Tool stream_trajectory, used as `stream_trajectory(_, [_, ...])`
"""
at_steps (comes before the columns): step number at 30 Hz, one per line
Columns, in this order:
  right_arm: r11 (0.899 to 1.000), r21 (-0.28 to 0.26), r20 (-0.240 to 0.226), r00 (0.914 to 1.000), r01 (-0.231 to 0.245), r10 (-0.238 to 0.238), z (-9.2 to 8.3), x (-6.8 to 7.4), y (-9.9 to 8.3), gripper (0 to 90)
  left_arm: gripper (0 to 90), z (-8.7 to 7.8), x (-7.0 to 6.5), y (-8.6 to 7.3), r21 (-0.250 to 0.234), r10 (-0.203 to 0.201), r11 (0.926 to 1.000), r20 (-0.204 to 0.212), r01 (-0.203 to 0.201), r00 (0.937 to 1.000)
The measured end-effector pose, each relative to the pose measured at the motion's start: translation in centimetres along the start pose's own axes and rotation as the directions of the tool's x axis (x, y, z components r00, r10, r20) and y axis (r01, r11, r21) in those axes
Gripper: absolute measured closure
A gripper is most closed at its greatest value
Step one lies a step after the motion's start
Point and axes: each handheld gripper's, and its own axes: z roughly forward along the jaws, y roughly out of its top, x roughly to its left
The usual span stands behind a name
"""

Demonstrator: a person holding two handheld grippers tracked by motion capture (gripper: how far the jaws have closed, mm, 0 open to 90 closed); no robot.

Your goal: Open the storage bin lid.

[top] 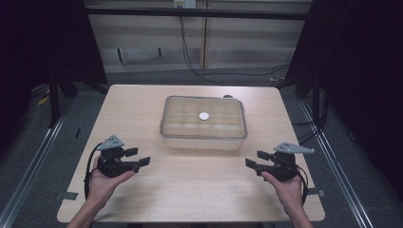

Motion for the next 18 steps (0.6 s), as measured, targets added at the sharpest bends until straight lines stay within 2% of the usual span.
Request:
stream_trajectory(2, [1.000, -0.009, -0.001, 1.0000, 0.000, 0.000, 0.2, -0.2, 0.8, 34.2, 32.6, 0.1, 0.2, 0.7, -0.020, -0.002, 0.9998, -0.008, 0.001, 1.0000])
stream_trajectory(4, [1.000, -0.020, -0.010, 0.9999, 0.003, -0.003, 0.5, -0.3, 1.7, 34.1, 32.3, 0.3, 0.4, 1.5, -0.022, 0.015, 0.9996, -0.025, -0.016, 0.9996])
stream_trajectory(7, [1.000, -0.021, -0.013, 0.9998, 0.013, -0.013, 0.8, -0.5, 2.2, 34.2, 33.0, 0.6, 0.5, 1.8, -0.015, 0.017, 0.9998, -0.013, -0.017, 0.9998])
stream_trajectory(8, [1.000, -0.017, -0.017, 0.9998, 0.011, -0.012, 0.8, -0.5, 2.6, 35.1, 32.5, 0.7, 0.5, 2.0, -0.016, 0.026, 0.9995, -0.025, -0.027, 0.9994])
stream_trajectory(10, [1.000, -0.015, -0.009, 0.9997, 0.022, -0.023, 1.0, -0.7, 3.1, 35.1, 33.0, 1.1, 0.2, 2.4, -0.014, 0.075, 0.9970, -0.046, -0.076, 0.9961])
stream_trajectory(11, [0.999, -0.014, 0.002, 0.9996, 0.030, -0.030, 1.3, -1.0, 3.6, 35.1, 33.1, 1.3, -0.1, 2.6, -0.010, 0.096, 0.9953, -0.040, -0.097, 0.9946])
stream_trajectory(14, [1.000, -0.010, -0.006, 0.9997, 0.023, -0.023, 1.6, -1.4, 4.0, 35.1, 32.4, 2.0, -0.2, 3.3, 0.004, 0.095, 0.9954, -0.025, -0.095, 0.9951])
stream_trajectory(15, [1.000, -0.007, -0.007, 0.9998, 0.021, -0.021, 2.1, -1.7, 4.4, 33.7, 32.5, 2.4, 0.0, 3.7, 0.007, 0.077, 0.9970, -0.011, -0.077, 0.9970])
stream_trajectory(18, [1.000, 0.001, -0.007, 0.9997, 0.023, -0.023, 2.5, -1.8, 4.8, 33.7, 32.2, 2.8, 0.2, 4.0, 0.014, 0.071, 0.9974, -0.008, -0.071, 0.9975])
